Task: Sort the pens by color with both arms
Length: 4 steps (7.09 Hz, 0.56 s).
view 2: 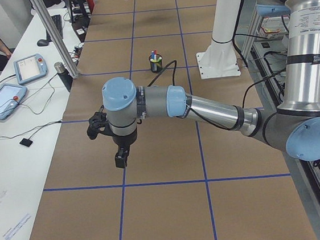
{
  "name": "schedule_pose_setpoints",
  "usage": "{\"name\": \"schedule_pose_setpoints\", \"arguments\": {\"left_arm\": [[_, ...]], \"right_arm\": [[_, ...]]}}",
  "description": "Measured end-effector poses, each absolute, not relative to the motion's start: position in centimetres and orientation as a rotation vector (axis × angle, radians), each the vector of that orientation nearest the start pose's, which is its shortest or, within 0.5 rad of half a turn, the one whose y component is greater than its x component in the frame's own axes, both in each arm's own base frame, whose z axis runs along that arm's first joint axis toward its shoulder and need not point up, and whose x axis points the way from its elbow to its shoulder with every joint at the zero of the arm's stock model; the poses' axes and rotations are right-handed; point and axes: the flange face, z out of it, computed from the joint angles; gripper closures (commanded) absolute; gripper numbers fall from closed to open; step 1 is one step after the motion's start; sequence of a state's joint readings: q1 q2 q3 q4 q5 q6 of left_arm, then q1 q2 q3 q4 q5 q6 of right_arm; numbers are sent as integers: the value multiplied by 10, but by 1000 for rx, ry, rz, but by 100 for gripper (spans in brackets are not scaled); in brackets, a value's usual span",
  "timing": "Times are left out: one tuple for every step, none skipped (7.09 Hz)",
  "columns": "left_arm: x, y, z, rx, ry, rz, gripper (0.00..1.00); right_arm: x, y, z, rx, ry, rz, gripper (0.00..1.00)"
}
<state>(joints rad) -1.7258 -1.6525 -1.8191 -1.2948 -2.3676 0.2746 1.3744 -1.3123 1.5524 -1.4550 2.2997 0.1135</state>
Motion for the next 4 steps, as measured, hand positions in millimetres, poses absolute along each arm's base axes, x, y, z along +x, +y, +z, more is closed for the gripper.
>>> {"name": "schedule_pose_setpoints", "arguments": {"left_arm": [[-140,-493,523,219,768,134,1],[-140,-493,523,220,768,135,1],[-140,-493,523,220,768,135,1],[-140,-493,523,219,769,135,1]], "right_arm": [[-53,-608,518,232,-774,-209,1],[-56,-609,512,233,-800,-203,3],[-68,-618,487,225,-861,-177,3],[-94,-630,447,200,-930,-131,3]]}}
